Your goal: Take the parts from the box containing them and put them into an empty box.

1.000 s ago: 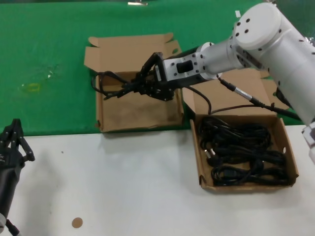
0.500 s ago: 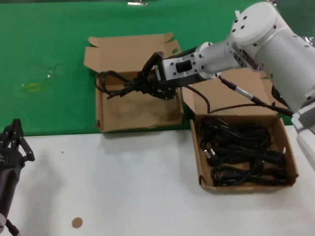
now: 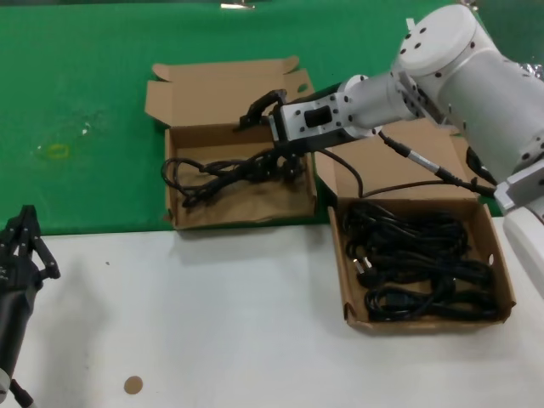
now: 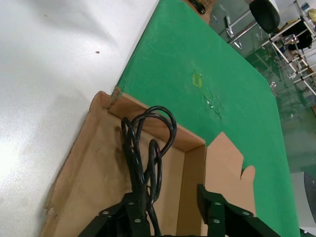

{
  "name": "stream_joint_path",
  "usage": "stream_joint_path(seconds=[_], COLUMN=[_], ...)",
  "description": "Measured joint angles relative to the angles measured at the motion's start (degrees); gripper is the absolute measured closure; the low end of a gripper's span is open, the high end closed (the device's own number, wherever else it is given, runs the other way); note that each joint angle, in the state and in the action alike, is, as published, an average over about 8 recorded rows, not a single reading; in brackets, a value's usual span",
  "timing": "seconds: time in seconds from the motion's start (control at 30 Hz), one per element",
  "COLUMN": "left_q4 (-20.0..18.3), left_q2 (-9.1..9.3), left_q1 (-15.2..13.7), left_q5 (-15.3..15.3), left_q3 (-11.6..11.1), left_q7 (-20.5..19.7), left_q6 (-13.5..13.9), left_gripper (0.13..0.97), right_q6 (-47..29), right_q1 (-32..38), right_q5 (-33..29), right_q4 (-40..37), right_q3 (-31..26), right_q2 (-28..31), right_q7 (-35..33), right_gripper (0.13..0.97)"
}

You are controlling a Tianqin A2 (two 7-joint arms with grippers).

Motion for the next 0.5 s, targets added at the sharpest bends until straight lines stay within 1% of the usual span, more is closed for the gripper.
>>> stream_joint_path(seconds=[0.1,0.13,0.23,0.4,0.43,0.5], left_q4=[0.0,0.0,0.0,0.0,0.0,0.0], left_q2=[0.0,0.0,0.0,0.0,0.0,0.0], left_q1=[0.0,0.0,0.0,0.0,0.0,0.0], left_q5=[0.0,0.0,0.0,0.0,0.0,0.0], left_q3=[0.0,0.0,0.0,0.0,0.0,0.0], left_q7=[0.0,0.0,0.0,0.0,0.0,0.0], left_q6=[0.0,0.0,0.0,0.0,0.0,0.0], left_gripper=[0.945,0.945,0.945,0.945,0.945,0.945], right_q6=[0.02,-0.04,-0.41,-1.57,-1.81,-2.29], right_q1=[0.15,0.13,-0.21,-2.01,-2.49,-3.48], right_q5=[0.02,-0.01,-0.2,-0.88,-1.02,-1.3], right_q4=[-0.24,-0.09,1.32,7.42,9.0,12.24], right_q3=[0.2,0.22,0.15,-0.47,-0.61,-0.9], right_q2=[-0.12,-0.09,0.31,2.19,2.68,3.7], right_q7=[-0.14,-0.02,0.9,4.67,5.6,7.52], right_gripper=[0.73,0.73,0.666,0.558,0.558,0.506])
